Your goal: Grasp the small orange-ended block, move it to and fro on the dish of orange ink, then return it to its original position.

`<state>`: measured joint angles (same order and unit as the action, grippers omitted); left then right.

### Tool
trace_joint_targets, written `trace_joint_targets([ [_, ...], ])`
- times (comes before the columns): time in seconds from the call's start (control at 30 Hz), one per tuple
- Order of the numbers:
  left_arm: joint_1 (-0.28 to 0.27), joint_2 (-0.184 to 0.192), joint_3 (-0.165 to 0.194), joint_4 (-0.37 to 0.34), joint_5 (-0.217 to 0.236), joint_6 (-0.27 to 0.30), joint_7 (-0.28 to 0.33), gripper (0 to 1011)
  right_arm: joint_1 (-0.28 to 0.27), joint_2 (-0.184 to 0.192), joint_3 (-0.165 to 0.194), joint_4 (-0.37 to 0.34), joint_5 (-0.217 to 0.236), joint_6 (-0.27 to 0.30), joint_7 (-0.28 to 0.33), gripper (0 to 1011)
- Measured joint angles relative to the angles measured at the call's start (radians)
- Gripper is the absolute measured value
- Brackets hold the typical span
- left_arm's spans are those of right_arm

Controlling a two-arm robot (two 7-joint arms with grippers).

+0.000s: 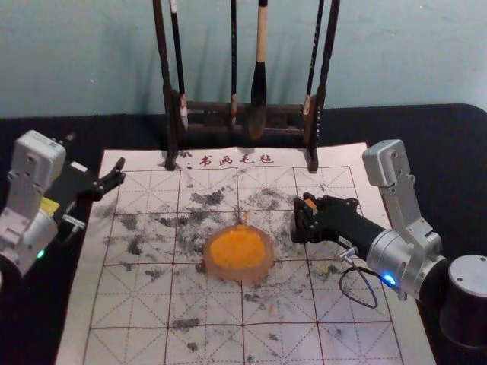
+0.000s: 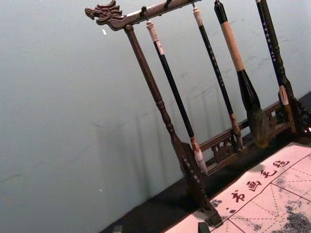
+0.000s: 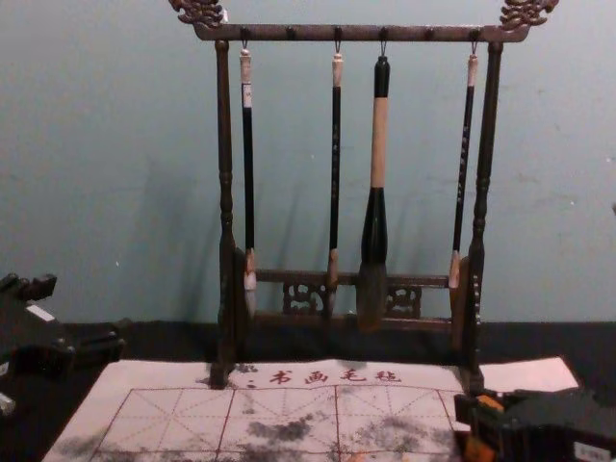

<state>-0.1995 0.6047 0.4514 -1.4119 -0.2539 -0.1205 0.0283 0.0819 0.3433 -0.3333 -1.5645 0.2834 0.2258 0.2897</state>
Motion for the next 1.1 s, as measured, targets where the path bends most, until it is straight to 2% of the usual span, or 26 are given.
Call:
trace_joint_targets([
  [0.13,0.0,0.0,0.0,0.0,0.0,0.0,0.0,1001,0.0,0.0,0.0,0.0,0.0,0.0,0.0,227],
  [0.17,0.0,0.0,0.0,0.0,0.0,0.0,0.0,1001,0.0,0.0,0.0,-0.001,0.0,0.0,0.0,289],
  [0.23,0.0,0.0,0.0,0.0,0.0,0.0,0.0,1001,0.0,0.0,0.0,-0.001,0.0,0.0,0.0,327],
  [0.27,0.0,0.0,0.0,0.0,0.0,0.0,0.0,1001,0.0,0.0,0.0,-0.001,0.0,0.0,0.0,383],
  [0.3,0.0,0.0,0.0,0.0,0.0,0.0,0.0,1001,0.0,0.0,0.0,-0.001,0.0,0.0,0.001,383],
  [0.47,0.0,0.0,0.0,0.0,0.0,0.0,0.0,1001,0.0,0.0,0.0,-0.001,0.0,0.0,0.001,557],
  [0.5,0.0,0.0,0.0,0.0,0.0,0.0,0.0,1001,0.0,0.0,0.0,-0.001,0.0,0.0,0.001,557],
  [0.6,0.0,0.0,0.0,0.0,0.0,0.0,0.0,1001,0.0,0.0,0.0,-0.001,0.001,0.0,0.001,684],
  [0.77,0.0,0.0,0.0,0.0,0.0,0.0,0.0,1001,0.0,0.0,0.0,-0.001,0.001,0.0,0.001,807],
  [0.8,0.0,0.0,0.0,0.0,0.0,0.0,0.0,1001,0.0,0.0,0.0,-0.001,0.001,0.0,0.001,868],
  [0.83,0.0,0.0,0.0,0.0,0.0,0.0,0.0,1001,0.0,0.0,0.0,-0.001,0.001,0.0,0.001,868],
  [1.0,0.0,0.0,0.0,0.0,0.0,0.0,0.0,1001,0.0,0.0,0.0,-0.001,0.001,-0.001,0.001,1002],
  [1.07,0.0,0.0,0.0,0.0,0.0,0.0,0.0,1002,-0.002,-0.002,0.004,-0.005,0.001,-0.023,-0.001,1003],
  [1.1,0.0,0.0,0.0,0.0,0.0,0.0,0.0,1001,-0.006,-0.006,0.013,-0.011,-0.002,-0.061,-0.007,1003],
])
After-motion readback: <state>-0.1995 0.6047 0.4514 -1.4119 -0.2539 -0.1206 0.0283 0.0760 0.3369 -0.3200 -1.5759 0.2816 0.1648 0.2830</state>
